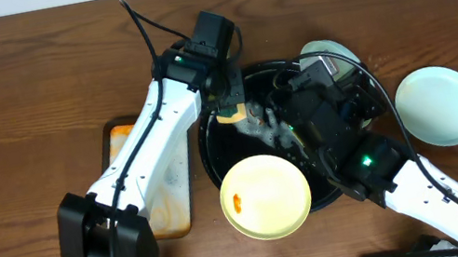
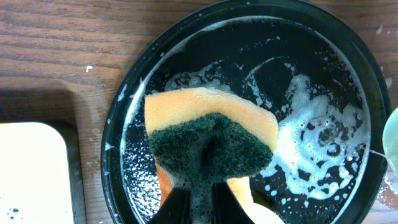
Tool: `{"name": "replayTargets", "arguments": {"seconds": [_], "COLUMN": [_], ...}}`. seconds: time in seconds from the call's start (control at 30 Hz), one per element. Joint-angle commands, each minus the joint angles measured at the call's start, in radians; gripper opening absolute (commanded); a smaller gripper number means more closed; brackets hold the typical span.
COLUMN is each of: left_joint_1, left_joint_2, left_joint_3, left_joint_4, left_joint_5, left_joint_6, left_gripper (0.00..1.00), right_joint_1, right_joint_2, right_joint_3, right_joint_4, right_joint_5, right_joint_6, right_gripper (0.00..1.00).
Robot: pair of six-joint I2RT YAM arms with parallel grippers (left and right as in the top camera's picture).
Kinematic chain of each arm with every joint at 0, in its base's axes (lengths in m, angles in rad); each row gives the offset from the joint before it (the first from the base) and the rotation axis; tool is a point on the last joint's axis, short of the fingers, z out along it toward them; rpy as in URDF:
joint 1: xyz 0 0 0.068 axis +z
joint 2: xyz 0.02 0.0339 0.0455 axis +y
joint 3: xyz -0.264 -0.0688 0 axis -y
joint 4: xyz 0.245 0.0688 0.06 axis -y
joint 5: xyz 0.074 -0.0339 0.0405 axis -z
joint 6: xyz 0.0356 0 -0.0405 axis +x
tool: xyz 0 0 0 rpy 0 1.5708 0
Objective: Clean dirty plates on tray and stack at the side
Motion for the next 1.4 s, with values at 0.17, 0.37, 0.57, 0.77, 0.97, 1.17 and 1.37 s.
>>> {"name": "replayTargets", "arguments": {"seconds": [0.17,0.37,0.57,0.77,0.97,1.17,1.37], "left_joint_1": [0.009,0.009,0.018,0.109,0.271,0.382,0.433], "left_joint_2": [0.002,0.002,0.002,-0.032,-0.064,-0.064,-0.069], "left_joint_3": [-0.007,-0.007,-0.007,-0.007,-0.009,-0.077,-0.214], "left_joint_4": [0.001,0.001,-0.027,-0.173,-0.284,-0.301,-0.244], "left_joint_5": [0.006,0.006,0.006,0.005,0.004,-0.083,-0.1], "left_joint_6": [0.009,0.009,0.009,0.019,0.089,0.103,0.106], "left_gripper": [0.08,0.08,0.08,0.08,0.08,0.08,0.08], "right_joint_1": [0.011,0.011,0.011,0.011,0.011,-0.003,-0.05], "right_joint_2": [-0.012,-0.012,-0.012,-0.012,-0.012,-0.012,-0.012], "right_joint_3": [0.014,0.014,0.014,0.014,0.014,0.014,0.014], "right_joint_4": [0.003,0.003,0.003,0.003,0.004,0.003,-0.009], "right_joint_5": [0.036,0.036,0.039,0.04,0.039,0.019,-0.09], "right_joint_6": [-0.007,-0.007,-0.007,-0.008,-0.006,0.032,0.119], "right_gripper": [0.01,0.01,0.01,0.01,0.01,0.01,0.01]}}
